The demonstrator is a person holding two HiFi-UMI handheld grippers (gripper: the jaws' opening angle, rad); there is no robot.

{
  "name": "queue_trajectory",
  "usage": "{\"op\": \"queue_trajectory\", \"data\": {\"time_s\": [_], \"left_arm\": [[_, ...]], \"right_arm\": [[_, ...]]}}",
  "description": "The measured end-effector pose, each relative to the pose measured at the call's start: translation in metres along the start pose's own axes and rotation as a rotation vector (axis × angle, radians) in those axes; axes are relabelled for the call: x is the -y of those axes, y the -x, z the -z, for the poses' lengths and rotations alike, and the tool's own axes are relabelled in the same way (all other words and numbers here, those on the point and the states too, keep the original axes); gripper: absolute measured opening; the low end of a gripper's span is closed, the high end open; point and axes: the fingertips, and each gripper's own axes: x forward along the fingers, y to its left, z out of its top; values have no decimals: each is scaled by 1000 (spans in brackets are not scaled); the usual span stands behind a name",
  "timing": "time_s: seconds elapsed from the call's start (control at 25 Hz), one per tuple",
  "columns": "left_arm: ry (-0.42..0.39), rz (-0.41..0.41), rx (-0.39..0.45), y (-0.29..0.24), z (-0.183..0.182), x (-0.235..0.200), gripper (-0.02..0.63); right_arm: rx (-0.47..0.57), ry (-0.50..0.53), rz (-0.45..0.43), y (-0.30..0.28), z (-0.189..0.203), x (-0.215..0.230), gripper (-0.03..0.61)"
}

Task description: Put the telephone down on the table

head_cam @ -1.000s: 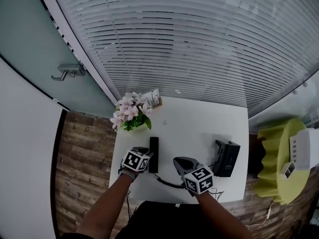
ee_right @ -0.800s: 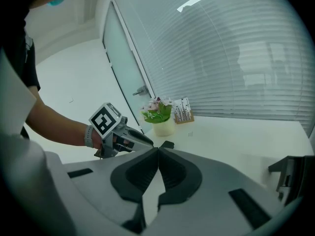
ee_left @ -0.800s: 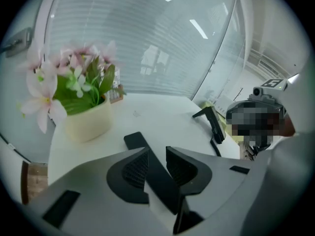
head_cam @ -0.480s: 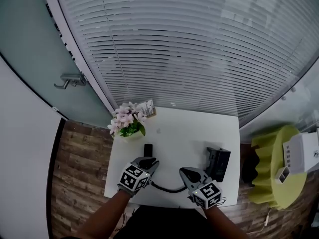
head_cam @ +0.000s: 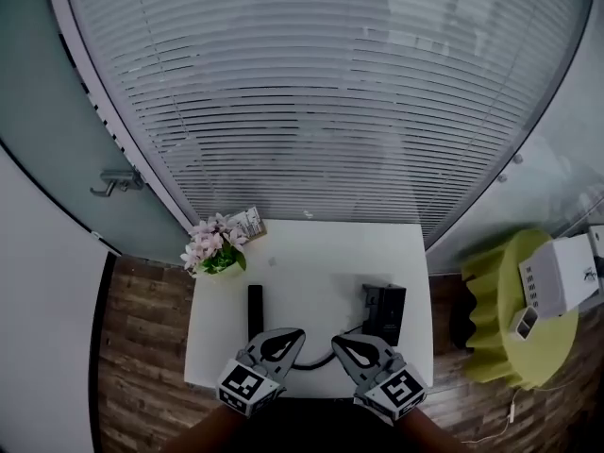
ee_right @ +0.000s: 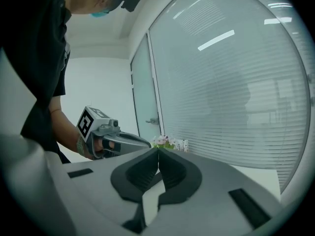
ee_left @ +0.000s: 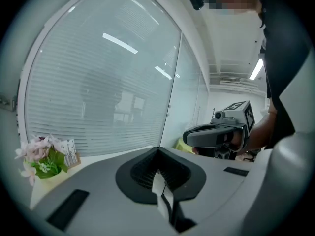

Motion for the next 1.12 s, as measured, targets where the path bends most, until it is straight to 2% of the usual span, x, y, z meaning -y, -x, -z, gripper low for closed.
{"op": "queue_trajectory", "data": {"time_s": [0.12,0.28,0.68,0.88,1.12], "left_arm": [[-22,2,57,-1,-24,20,9],[-83,-8,112,-2,-48,39,9],[-106,-51,207,-2,-81,63,11],[-140,-75,230,-2,-92,73,9],[-141,-92,238,0,-93,78,9]], "right_arm": [[40,31,17,17,-16,-1,21],[102,11,47,32,-34,4,21],[198,56,65,47,-63,8,21],[220,91,56,53,-72,4,21],[226,103,46,56,-74,-1,21]]}}
